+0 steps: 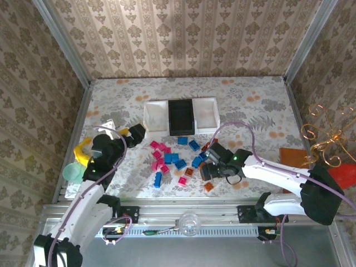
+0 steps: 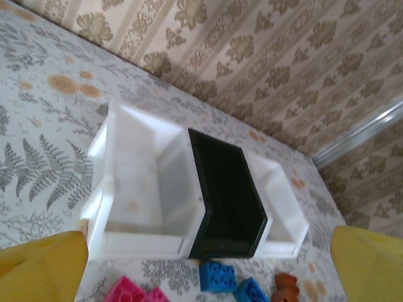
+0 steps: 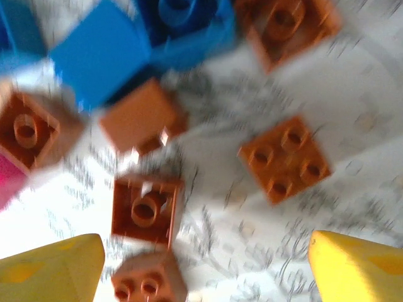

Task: Sort the legos into containers by color
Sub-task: Pick up the lego from the bottom-center of the table.

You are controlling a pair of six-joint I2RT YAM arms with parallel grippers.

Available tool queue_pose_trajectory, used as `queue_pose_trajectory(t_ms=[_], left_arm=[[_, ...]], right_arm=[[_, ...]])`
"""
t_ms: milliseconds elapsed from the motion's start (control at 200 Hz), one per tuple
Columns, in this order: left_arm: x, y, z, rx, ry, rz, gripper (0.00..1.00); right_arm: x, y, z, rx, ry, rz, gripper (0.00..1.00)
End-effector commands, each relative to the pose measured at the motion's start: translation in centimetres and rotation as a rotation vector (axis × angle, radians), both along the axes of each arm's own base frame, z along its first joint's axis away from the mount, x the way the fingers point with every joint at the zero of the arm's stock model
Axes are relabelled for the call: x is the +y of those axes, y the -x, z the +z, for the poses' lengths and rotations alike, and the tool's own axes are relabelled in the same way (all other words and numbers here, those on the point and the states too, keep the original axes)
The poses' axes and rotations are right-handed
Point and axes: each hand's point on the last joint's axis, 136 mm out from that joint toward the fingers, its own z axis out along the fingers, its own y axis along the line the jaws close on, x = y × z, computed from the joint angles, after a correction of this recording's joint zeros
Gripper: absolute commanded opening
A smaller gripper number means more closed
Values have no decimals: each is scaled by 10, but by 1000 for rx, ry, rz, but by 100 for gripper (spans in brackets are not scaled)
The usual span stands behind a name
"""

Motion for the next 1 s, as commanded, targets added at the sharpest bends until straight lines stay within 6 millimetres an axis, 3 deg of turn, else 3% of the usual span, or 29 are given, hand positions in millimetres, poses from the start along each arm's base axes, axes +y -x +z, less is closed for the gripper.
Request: queue_pose_trajectory(t_ms=[0,265,590,800,995], left_arm=[[2,9,-31,71,-92,1,100],[-6,18,-51,130,-126,-41,100],[-14,20,-57,153,-148,-69,100],[-21,20,-58,159,-171,-88,99],[-26,20,-59,162,-179,-106,99]], right_arm=[[-8,34,-13,107,63,36,86],[16,55,-28,145,81,174,80],[18,52,-45,148,130,201,68],[17,51,-52,152,154,213,55],[25,51,-46,139,108,239,41]])
